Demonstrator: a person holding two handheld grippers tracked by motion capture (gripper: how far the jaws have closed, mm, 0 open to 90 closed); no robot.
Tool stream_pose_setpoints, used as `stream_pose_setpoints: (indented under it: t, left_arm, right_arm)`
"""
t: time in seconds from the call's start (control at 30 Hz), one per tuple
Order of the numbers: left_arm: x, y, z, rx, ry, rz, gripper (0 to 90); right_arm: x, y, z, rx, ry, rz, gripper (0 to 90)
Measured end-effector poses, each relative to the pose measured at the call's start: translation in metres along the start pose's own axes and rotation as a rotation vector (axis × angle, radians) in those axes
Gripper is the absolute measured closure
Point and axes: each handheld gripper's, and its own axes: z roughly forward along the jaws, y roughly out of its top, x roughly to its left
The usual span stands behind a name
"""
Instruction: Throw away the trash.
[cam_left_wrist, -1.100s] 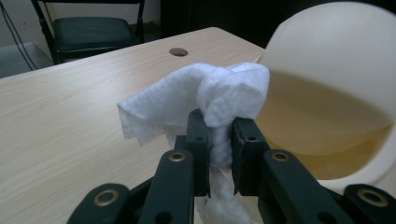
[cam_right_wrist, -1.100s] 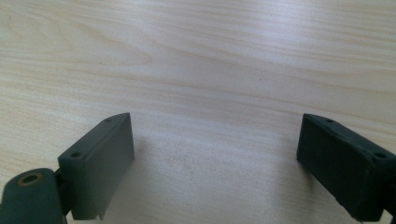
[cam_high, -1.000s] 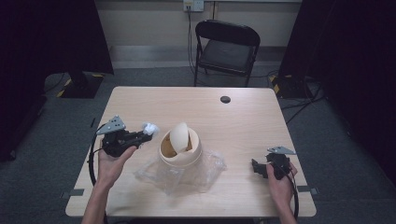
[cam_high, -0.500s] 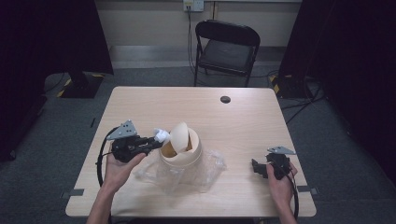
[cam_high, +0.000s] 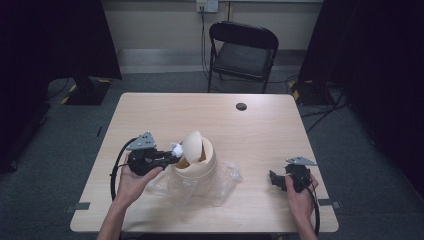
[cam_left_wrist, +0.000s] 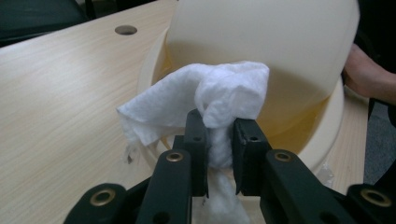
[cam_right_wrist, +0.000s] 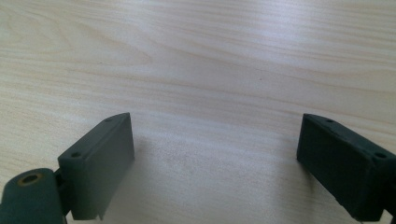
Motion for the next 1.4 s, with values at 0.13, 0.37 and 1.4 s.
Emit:
stream_pose_setpoints:
  t: [0.13,0.37,1.4]
  left_arm:
    - [0.001,0.001,0.004,0.022,-0.004,-0.001,78.4]
    - [-0.001,0.006,0.010,0.076,0.001,0.026,78.3]
    - [-0.004,0.017,0.033,0.211,-0.015,0.046,66.4]
  right_arm:
    - [0.000,0.000,0.000,0.000,0.000,0.000,10.3]
    - [0.000,0.000,0.000,0.000,-0.001,0.002,10.3]
    - [0.000,0.000,0.000,0.000,0.000,0.000,10.3]
